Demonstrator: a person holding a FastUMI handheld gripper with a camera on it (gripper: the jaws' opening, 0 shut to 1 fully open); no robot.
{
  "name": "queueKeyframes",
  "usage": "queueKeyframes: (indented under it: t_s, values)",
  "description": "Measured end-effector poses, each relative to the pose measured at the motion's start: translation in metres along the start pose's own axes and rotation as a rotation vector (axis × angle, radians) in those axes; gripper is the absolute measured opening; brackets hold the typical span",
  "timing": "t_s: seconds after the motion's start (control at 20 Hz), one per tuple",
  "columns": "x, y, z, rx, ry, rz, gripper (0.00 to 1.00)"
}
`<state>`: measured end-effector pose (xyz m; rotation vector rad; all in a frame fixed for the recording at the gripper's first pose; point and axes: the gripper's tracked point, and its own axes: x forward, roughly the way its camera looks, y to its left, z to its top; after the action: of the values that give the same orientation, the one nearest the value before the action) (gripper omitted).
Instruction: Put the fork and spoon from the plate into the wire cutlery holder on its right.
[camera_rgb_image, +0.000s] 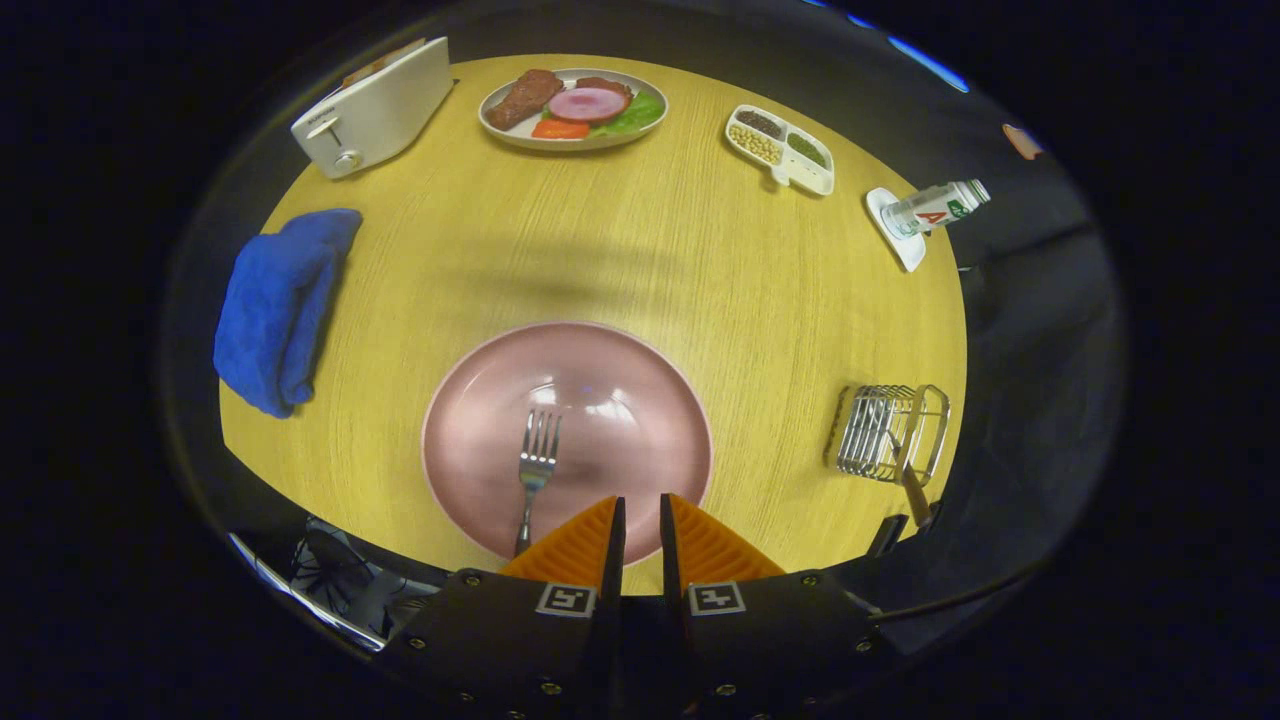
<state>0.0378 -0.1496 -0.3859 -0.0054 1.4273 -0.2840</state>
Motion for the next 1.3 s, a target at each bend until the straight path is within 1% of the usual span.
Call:
queueKeyframes:
  t_s: [0.3, 0.65, 1.3]
  values:
    - [0.011, 0.036, -0.023, -0.018, 0.032, 0.045, 0.19]
    - [0.019, 0.059, -0.048, -0.017, 0.052, 0.084, 0.2]
    - [0.022, 0.075, -0.101, -0.031, 0.09, 0.089, 0.2]
